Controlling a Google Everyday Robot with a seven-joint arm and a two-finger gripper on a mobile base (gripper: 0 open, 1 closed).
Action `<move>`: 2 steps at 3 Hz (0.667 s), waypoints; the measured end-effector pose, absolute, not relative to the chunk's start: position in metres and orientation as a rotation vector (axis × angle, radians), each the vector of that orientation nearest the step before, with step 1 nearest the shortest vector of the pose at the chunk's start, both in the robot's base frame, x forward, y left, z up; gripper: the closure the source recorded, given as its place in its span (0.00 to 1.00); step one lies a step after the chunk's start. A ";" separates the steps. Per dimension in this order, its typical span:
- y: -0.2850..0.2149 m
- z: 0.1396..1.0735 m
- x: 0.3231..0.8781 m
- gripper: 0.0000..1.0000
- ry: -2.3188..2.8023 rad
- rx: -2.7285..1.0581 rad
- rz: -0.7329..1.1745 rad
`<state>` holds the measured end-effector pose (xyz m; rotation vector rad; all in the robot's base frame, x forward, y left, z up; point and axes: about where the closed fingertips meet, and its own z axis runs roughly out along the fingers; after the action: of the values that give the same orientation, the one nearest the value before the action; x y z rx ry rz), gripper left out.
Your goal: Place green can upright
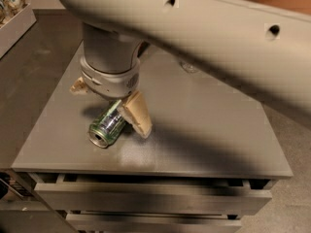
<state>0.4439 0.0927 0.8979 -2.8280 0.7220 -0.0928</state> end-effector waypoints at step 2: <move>0.106 0.878 0.460 0.00 0.647 -2.931 -0.161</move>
Offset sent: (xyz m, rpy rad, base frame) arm 0.0310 0.0129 -0.0332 -0.1610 -0.0287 0.0603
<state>0.4605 0.1063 0.8784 -2.9310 0.6465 -0.1611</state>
